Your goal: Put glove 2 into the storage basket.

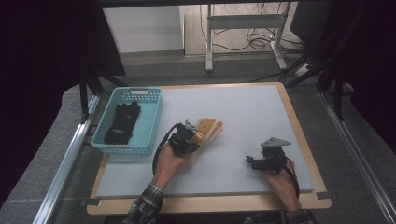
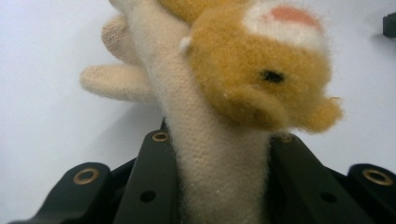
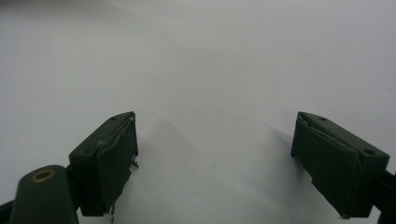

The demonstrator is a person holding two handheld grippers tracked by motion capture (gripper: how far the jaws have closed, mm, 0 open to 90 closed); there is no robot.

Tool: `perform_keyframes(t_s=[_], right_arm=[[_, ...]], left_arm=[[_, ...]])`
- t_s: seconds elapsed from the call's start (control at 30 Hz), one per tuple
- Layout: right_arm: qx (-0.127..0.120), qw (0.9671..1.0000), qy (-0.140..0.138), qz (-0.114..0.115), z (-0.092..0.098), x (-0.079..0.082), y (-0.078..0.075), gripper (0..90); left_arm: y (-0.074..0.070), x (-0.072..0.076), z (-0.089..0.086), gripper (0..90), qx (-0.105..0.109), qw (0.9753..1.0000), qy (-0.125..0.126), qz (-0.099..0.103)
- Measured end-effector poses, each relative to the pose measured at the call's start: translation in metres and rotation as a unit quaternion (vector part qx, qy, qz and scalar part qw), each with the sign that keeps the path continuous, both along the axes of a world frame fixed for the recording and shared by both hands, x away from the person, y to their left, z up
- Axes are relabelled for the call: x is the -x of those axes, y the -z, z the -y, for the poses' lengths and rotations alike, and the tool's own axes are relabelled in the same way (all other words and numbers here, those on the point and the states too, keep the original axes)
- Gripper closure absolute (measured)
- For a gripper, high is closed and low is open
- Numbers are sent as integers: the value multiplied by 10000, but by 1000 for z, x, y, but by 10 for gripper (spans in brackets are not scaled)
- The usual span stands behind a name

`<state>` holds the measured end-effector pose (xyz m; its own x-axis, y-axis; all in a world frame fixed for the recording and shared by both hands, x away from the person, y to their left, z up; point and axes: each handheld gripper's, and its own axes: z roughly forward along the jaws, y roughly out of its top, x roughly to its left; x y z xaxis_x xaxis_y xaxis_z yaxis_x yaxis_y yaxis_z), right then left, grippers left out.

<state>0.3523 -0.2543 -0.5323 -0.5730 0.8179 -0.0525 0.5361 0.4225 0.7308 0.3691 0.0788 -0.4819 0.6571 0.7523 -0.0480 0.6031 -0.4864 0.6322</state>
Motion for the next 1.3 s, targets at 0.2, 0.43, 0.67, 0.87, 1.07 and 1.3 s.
perform_keyframes(t_s=[0.2,0.43,0.67,0.87,1.07,1.3], right_arm=[[-4,10000,2,-4,0,0,0,142],[-1,10000,-1,-1,0,0,0,142],[0,10000,-5,1,0,0,0,142],[2,10000,-5,4,0,0,0,142],[1,10000,-4,7,0,0,0,142],[3,10000,-4,9,0,0,0,142]], left_arm=[[-18,-5,-9,740,-49,9999,-93,111],[-42,-13,-25,740,-108,9992,-285,250],[-65,-18,-50,740,-149,9976,-557,392],[-77,-23,-77,739,-221,9953,-839,428],[-82,-25,-106,740,-241,9921,-1157,410],[-90,-28,-137,739,-381,9871,-1496,426]])
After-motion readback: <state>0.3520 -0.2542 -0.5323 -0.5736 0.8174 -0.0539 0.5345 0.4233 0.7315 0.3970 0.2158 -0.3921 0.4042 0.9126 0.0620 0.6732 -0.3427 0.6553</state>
